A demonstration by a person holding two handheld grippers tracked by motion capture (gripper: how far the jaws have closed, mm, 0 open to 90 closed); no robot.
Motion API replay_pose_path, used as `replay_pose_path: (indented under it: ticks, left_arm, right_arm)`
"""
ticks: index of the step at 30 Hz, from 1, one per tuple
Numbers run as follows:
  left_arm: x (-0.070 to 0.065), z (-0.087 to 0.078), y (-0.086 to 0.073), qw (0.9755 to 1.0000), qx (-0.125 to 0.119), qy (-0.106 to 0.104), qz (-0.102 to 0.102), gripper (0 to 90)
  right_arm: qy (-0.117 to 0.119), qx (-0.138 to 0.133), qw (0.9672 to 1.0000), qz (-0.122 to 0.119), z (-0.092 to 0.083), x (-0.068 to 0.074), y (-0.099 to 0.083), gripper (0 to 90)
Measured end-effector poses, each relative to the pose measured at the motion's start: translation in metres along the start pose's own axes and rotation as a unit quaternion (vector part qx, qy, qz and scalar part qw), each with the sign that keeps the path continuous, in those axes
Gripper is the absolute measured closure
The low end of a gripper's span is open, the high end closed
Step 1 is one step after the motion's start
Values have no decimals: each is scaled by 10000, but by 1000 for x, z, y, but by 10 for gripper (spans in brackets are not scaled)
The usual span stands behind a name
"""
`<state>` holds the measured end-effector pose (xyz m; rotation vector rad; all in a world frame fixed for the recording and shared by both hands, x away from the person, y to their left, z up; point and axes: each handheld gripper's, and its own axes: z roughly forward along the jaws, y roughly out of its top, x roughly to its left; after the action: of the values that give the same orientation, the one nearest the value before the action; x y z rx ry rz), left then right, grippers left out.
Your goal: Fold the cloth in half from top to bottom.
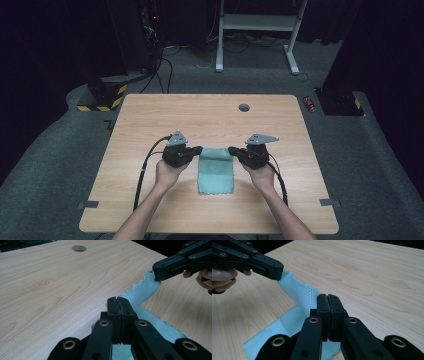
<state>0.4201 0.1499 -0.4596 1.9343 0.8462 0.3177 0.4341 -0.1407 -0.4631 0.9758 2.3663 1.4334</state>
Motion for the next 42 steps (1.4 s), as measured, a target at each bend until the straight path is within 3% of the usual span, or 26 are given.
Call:
replay_pose_path:
  ticks: [8,30,42]
  left_arm:
    - [-8,-3,0,9998,42,1,195,891]
    - [-14,-10,-13,9999,-62,-80,-11,890]
    - [-18,-13,-18,9999,-9,-128,-7,889]
  right_arm:
    - [40,-37,10000,-24,-6,2,-3,888]
    - [205,-29,9997,-113,-13,12,-12,888]
    - [282,-7,9995,-167,-16,17,-17,888]
